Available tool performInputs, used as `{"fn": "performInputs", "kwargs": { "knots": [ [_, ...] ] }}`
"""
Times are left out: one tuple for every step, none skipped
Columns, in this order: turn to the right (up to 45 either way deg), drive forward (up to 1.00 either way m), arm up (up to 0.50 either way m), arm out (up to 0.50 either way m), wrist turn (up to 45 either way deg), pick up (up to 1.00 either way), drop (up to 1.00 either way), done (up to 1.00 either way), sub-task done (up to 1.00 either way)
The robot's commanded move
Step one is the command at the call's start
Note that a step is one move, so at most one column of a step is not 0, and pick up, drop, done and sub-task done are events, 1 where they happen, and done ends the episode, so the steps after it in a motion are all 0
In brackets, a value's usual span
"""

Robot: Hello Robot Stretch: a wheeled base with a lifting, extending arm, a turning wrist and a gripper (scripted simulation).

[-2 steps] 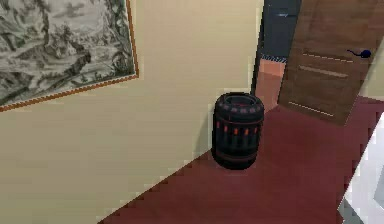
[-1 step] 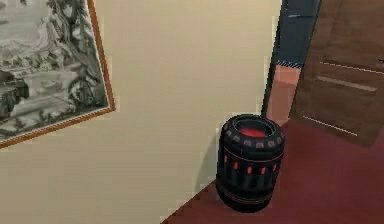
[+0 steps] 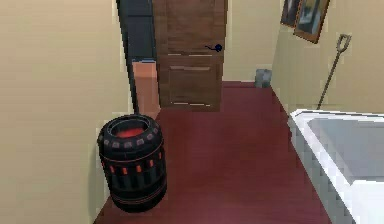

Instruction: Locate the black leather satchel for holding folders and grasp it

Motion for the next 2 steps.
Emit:
{"fn": "performInputs", "kwargs": {
  "knots": [
    [0.0,0.05,0.00,0.00,0.0,0.00,0.00,0.00,0.00],
    [0.0,1.00,0.00,0.00,0.0,0.00,0.00,0.00,0.00]
  ]
}}
